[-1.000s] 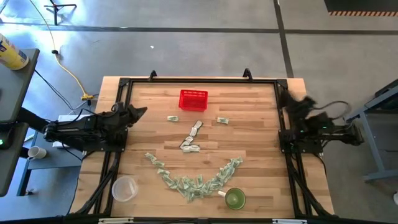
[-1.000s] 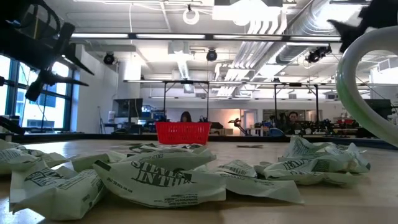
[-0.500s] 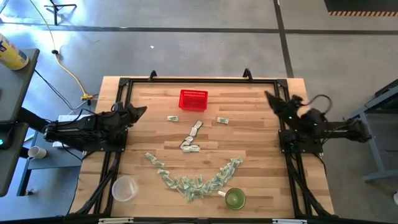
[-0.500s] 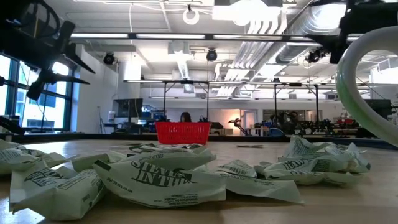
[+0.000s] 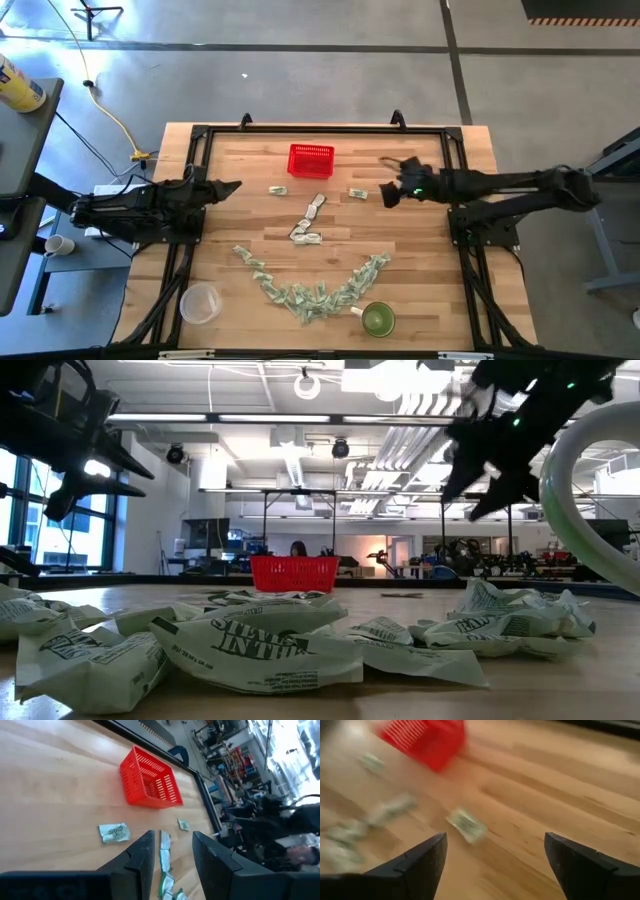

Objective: Pick and place items into bin
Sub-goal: Put the light green stevia packet into the red bin

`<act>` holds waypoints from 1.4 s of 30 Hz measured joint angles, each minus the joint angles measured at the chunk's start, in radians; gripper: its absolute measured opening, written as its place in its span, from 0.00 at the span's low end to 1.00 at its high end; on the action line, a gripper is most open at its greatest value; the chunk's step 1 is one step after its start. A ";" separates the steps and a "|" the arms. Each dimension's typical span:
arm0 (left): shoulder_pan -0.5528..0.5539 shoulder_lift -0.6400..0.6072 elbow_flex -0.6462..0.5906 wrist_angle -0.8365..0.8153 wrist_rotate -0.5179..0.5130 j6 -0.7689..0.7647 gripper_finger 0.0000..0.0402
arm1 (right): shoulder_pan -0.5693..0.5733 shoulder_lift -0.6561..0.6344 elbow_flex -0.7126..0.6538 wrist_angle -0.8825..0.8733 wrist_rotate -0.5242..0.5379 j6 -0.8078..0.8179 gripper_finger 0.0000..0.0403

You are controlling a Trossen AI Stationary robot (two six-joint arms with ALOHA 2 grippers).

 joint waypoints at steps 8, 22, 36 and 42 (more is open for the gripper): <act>0.000 0.000 0.000 -0.001 -0.060 0.118 0.41 | -0.029 0.300 0.061 0.019 -0.210 -0.472 0.80; 0.000 0.000 0.000 -0.061 -0.063 0.129 0.41 | -0.102 0.634 0.303 0.026 -0.344 -0.892 0.79; 0.000 0.000 0.000 -0.063 -0.078 0.129 0.41 | -0.163 0.756 0.370 -0.007 -0.393 -0.910 0.39; 0.000 0.000 0.000 -0.067 -0.107 0.128 0.41 | -0.166 0.756 0.383 -0.019 -0.376 -0.826 0.14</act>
